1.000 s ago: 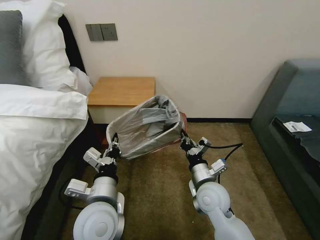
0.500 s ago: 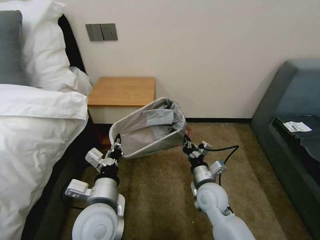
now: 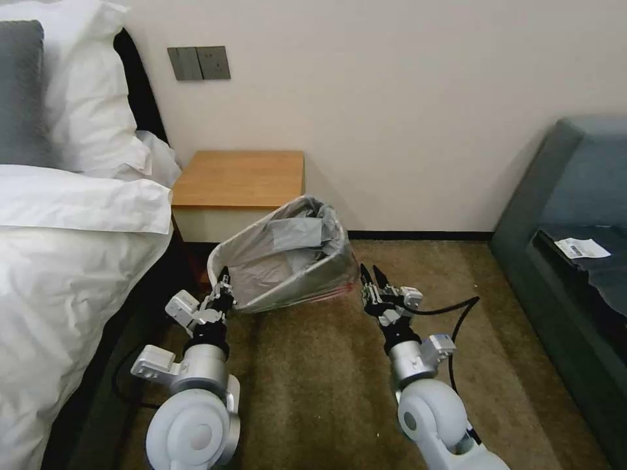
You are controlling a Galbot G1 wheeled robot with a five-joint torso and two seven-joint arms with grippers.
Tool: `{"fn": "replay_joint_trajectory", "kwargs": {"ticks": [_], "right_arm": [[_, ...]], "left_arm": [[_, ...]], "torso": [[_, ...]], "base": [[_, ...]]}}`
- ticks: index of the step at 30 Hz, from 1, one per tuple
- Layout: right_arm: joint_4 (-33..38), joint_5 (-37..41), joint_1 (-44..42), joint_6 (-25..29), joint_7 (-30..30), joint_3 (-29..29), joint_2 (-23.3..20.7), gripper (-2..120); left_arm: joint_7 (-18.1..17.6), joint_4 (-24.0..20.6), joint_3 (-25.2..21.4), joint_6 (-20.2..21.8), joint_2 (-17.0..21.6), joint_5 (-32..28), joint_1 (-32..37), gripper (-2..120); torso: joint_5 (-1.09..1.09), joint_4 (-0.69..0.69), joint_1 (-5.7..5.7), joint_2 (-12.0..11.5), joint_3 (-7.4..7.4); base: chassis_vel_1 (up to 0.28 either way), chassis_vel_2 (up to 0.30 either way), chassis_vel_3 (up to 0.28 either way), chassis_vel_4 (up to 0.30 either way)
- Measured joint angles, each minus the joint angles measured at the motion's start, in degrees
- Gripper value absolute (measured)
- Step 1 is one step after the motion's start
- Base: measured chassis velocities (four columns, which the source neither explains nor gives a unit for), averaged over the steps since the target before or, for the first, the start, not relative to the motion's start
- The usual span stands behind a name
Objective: Pick up the garbage bag from the table and place it over the trash can.
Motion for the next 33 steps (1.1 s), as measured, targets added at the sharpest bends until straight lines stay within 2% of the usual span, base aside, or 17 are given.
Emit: {"fn": "replay_joint_trajectory", "kwargs": {"ticks": [3,6,7,10,11,12,15,16,19,20,22,23,26,28,29,32,33], "right_arm": [[1.8,-2.2,-0.6,1.6,-0.5,1.0,0.0,60],[7.0,-7.4,-0.5,4.0,-5.9,3.5,-3.4,77],[7.0,-7.4,-0.5,4.0,-5.9,3.5,-3.4,77],[9.6,-13.9,0.5,4.9,-11.9,4.4,-9.9,90],[9.9,-17.3,1.2,5.3,-14.0,4.2,-12.9,87],[9.9,-17.3,1.2,5.3,-14.0,4.2,-12.9,87],[10.7,-21.0,3.5,4.4,-18.6,2.1,-21.5,75],[10.7,-21.0,3.5,4.4,-18.6,2.1,-21.5,75],[13.6,-20.4,7.3,-2.2,-21.6,-0.9,-33.7,59],[13.6,-20.4,7.3,-2.2,-21.6,-0.9,-33.7,59],[15.2,-18.1,10.3,-7.8,-23.3,-2.4,-39.6,49],[15.2,-18.1,10.3,-7.8,-23.3,-2.4,-39.6,49],[16.7,-13.1,15.1,-15.2,-23.6,-5.1,-45.1,34],[16.8,-11.4,16.9,-17.2,-23.3,-6.5,-46.2,30],[16.3,-9.6,19.2,-19.2,-22.7,-8.9,-47.0,23],[15.1,-8.6,21.1,-20.3,-22.2,-11.4,-47.2,18],[13.3,-8.5,23.3,-20.9,-22.1,-14.5,-46.7,10]], "left_arm": [[0.3,0.8,0.1,0.2,0.5,1.8,0.1,8],[2.2,2.9,1.1,0.0,3.0,8.8,0.4,8],[2.2,2.9,1.1,0.0,3.0,8.8,0.4,8],[4.7,4.8,2.0,-1.3,5.5,17.2,1.0,8],[5.6,5.7,2.1,-2.1,6.1,20.8,1.1,8],[5.6,5.7,2.1,-2.1,6.1,20.8,1.1,8],[7.1,7.3,2.7,-3.9,6.9,29.5,1.2,8],[7.1,7.3,2.7,-3.9,6.9,29.5,1.2,8],[7.9,8.9,3.3,-5.5,6.8,37.7,1.3,8],[7.9,8.9,3.3,-5.5,6.8,37.7,1.3,8],[8.0,9.9,3.5,-6.4,6.3,41.4,1.6,8],[8.0,9.9,3.5,-6.4,6.3,41.4,1.6,8],[8.1,11.2,3.7,-7.5,5.3,45.5,1.7,8],[8.1,11.4,3.9,-7.6,5.0,46.3,1.7,8],[8.1,11.4,4.1,-7.7,4.5,47.2,1.7,8],[8.1,11.4,4.3,-7.7,4.2,47.8,1.7,8],[8.3,11.5,4.4,-7.7,4.0,48.3,1.6,8]], "torso": [[0.0,0.0,0.0,0.0,0.0],[-0.01,0.0,0.0,0.0,0.0],[-0.01,0.0,0.0,0.0,0.0],[0.0,0.0,0.0,0.0,0.0],[0.0,0.0,0.0,0.0,0.0],[0.0,0.0,0.0,0.0,0.0],[0.02,0.01,0.0,0.0,0.0],[0.02,0.01,0.0,0.0,0.0],[0.01,0.0,0.0,0.0,0.0],[0.01,0.0,0.0,0.0,0.0],[0.0,0.0,0.0,0.0,0.0],[0.0,0.0,0.0,0.0,0.0],[0.0,0.0,0.0,0.0,0.0],[-0.01,0.0,0.0,0.0,0.0],[0.0,0.01,0.0,0.0,0.0],[0.0,0.01,0.0,0.0,0.0],[0.0,0.0,0.0,0.0,0.0]], "base": [[0.0,0.0,0.0,0.0],[0.0,0.0,0.0,0.0],[0.0,0.0,0.0,0.0],[0.0,0.0,0.0,0.0],[0.0,0.0,0.0,0.0],[0.0,0.0,0.0,0.0],[0.0,0.0,0.0,0.0],[0.0,0.0,0.0,0.0],[0.0,0.0,0.0,0.0],[0.0,0.0,0.0,0.0],[0.0,0.0,0.0,0.0],[0.0,0.0,0.0,0.0],[0.0,0.0,0.0,0.0],[0.0,0.0,0.0,0.0],[0.0,0.0,0.0,0.0],[0.0,0.0,0.0,0.0],[0.0,0.0,0.0,0.0]]}}
